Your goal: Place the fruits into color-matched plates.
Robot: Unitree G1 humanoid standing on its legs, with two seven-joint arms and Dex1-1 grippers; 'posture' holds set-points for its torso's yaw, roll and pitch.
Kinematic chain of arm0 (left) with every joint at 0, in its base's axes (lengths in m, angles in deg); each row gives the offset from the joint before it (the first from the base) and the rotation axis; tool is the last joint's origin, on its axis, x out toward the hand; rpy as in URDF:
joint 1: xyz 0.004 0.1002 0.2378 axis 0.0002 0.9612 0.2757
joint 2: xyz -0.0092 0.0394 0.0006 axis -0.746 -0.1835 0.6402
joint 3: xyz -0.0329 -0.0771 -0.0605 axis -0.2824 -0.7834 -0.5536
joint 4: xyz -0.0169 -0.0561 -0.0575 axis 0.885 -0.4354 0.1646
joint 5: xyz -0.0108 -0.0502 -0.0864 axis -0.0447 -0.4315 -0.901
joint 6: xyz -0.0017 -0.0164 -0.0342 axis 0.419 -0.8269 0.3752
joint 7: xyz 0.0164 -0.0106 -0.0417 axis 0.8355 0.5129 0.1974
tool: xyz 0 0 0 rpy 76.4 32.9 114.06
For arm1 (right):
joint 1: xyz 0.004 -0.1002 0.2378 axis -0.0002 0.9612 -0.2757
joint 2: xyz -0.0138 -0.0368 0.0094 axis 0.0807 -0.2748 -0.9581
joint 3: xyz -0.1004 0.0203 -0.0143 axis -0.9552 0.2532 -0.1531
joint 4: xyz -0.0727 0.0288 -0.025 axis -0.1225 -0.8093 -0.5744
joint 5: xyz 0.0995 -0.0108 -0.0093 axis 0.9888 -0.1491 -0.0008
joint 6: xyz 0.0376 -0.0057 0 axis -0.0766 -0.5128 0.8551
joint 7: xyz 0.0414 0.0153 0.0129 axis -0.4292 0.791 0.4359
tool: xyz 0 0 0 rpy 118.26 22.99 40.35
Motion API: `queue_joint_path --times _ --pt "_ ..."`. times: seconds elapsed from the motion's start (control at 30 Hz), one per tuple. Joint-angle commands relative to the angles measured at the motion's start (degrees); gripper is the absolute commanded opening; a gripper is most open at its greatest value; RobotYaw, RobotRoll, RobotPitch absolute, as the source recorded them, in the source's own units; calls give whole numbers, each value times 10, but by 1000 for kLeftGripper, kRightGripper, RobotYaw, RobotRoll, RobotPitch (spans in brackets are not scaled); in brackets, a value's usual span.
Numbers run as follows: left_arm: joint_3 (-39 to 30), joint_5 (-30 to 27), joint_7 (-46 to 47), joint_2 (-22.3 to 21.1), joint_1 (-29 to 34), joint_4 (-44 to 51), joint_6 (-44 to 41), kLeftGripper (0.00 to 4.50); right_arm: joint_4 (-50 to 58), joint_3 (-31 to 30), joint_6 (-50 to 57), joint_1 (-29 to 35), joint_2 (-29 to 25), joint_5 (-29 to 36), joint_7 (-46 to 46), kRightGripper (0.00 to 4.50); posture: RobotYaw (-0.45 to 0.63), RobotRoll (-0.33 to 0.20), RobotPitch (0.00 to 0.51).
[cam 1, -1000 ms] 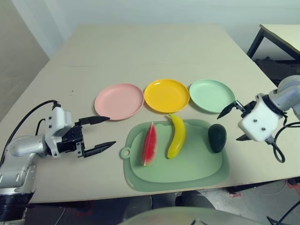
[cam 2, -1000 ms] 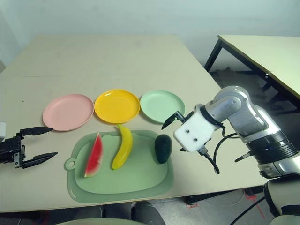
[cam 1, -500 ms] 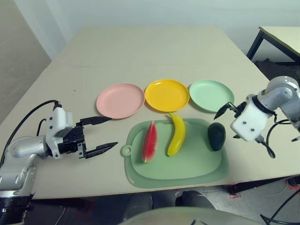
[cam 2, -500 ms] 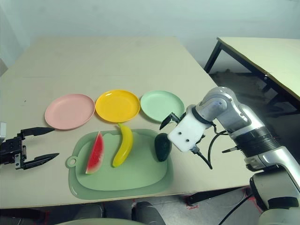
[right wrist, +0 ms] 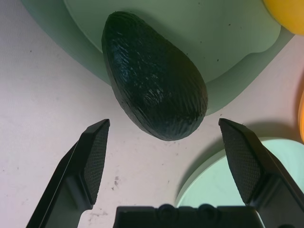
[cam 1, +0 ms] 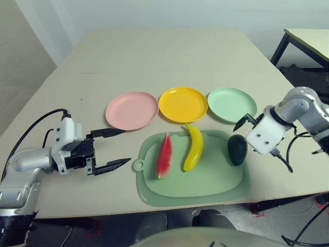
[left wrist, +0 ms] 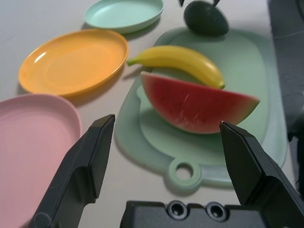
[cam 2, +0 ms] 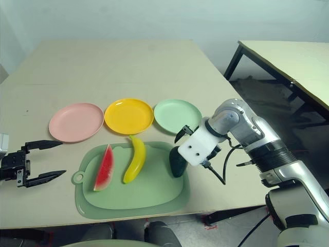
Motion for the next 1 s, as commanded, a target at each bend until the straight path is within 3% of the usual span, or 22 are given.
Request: queue_joint_path --times 0.03,1.0 --pt "16 -16 -23 -4 -6 26 -5 4500 0 -12 -3 10 6 -4 1 4461 142 0 0" --pt "45 12 -61 -13 -4 23 19 4500 -24 -28 -12 10 30 -24 10 4461 140 0 2"
